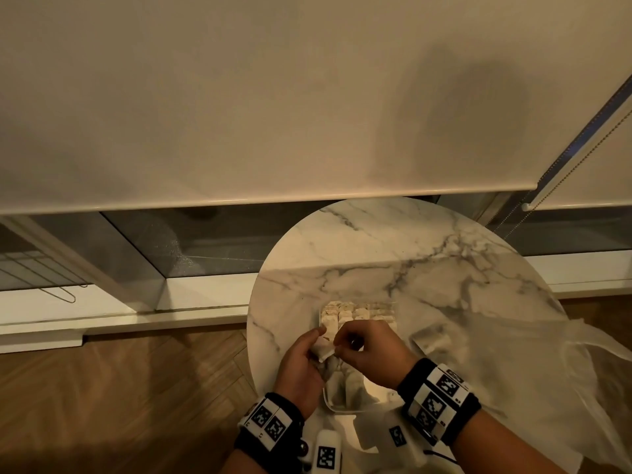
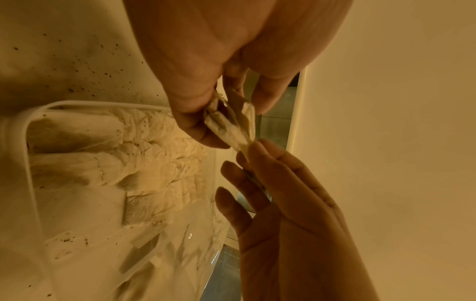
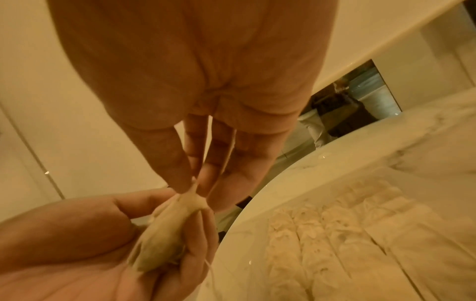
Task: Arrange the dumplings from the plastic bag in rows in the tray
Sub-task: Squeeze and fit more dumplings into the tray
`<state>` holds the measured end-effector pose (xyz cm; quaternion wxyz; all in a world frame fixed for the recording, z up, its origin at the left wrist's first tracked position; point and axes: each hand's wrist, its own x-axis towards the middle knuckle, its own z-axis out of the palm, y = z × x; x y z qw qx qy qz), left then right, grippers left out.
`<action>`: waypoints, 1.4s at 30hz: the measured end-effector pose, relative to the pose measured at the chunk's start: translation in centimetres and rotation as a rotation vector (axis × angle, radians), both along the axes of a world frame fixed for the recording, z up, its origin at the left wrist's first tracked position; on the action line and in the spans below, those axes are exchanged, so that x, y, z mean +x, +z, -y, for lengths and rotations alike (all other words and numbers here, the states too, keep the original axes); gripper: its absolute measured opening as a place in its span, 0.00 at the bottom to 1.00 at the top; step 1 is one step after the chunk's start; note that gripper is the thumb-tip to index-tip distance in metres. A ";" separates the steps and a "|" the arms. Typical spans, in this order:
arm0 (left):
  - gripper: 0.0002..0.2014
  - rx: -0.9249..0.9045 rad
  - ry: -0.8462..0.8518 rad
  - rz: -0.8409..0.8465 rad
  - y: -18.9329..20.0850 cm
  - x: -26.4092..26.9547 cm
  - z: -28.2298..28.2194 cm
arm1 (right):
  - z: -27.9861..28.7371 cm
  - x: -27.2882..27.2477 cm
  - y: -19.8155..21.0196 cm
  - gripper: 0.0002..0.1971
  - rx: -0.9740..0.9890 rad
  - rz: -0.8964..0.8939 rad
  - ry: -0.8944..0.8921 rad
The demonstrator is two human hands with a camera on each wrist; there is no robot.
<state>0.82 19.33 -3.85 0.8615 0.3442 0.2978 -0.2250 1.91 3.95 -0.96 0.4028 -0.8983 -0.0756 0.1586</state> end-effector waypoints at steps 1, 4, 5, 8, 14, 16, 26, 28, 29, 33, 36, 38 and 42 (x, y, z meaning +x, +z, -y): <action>0.12 -0.027 -0.025 0.020 0.1 0.0 -0.1 | 0.1 0.0 0.0 0.06 0.028 -0.031 -0.051; 0.12 -0.042 -0.052 0.054 0.3 0.0 -0.2 | 0.2 0.1 0.4 0.06 0.196 -0.149 -0.219; 0.13 -0.031 -0.043 0.052 0.2 0.0 -0.3 | 0.2 0.1 0.5 0.06 0.254 -0.178 -0.269; 0.17 0.092 -0.068 0.051 -0.9 -0.2 -0.7 | 0.5 0.3 1.0 0.05 0.429 -0.273 -0.402; 0.14 0.536 -0.327 0.278 -1.3 -0.7 -0.4 | 1.6 0.5 1.0 0.07 0.557 -0.447 -0.454; 0.18 0.561 -0.355 0.311 -1.2 -1.0 -0.2 | 1.9 0.5 0.7 0.07 0.543 -0.471 -0.426; 0.09 0.463 -0.476 0.335 0.0 -1.3 0.8 | 3.5 0.4 1.4 0.15 0.561 -0.503 -0.331; 0.06 0.527 -0.473 0.363 -0.6 -1.4 1.1 | 3.8 0.4 1.3 0.14 0.572 -0.499 -0.339; 0.05 0.553 -0.460 0.363 -1.0 -1.3 1.3 | 4.0 0.4 1.1 0.12 0.568 -0.491 -0.348; 0.04 0.672 -0.388 0.377 -1.8 -1.3 1.8 | 4.2 -0.1 0.4 0.10 0.397 -0.409 -0.370; 0.05 0.724 -0.358 0.411 -1.9 -1.4 2.1 | 3.9 -0.8 -0.1 0.21 0.329 -0.428 -0.329; 0.04 0.736 -0.336 0.408 -2.0 -1.4 2.4 | 3.8 -1.0 -0.6 0.17 0.341 -0.405 -0.342; 0.04 0.743 -0.300 0.368 -2.1 -1.6 2.6 | 4.6 -1.0 -1.0 0.07 0.323 -0.360 -0.363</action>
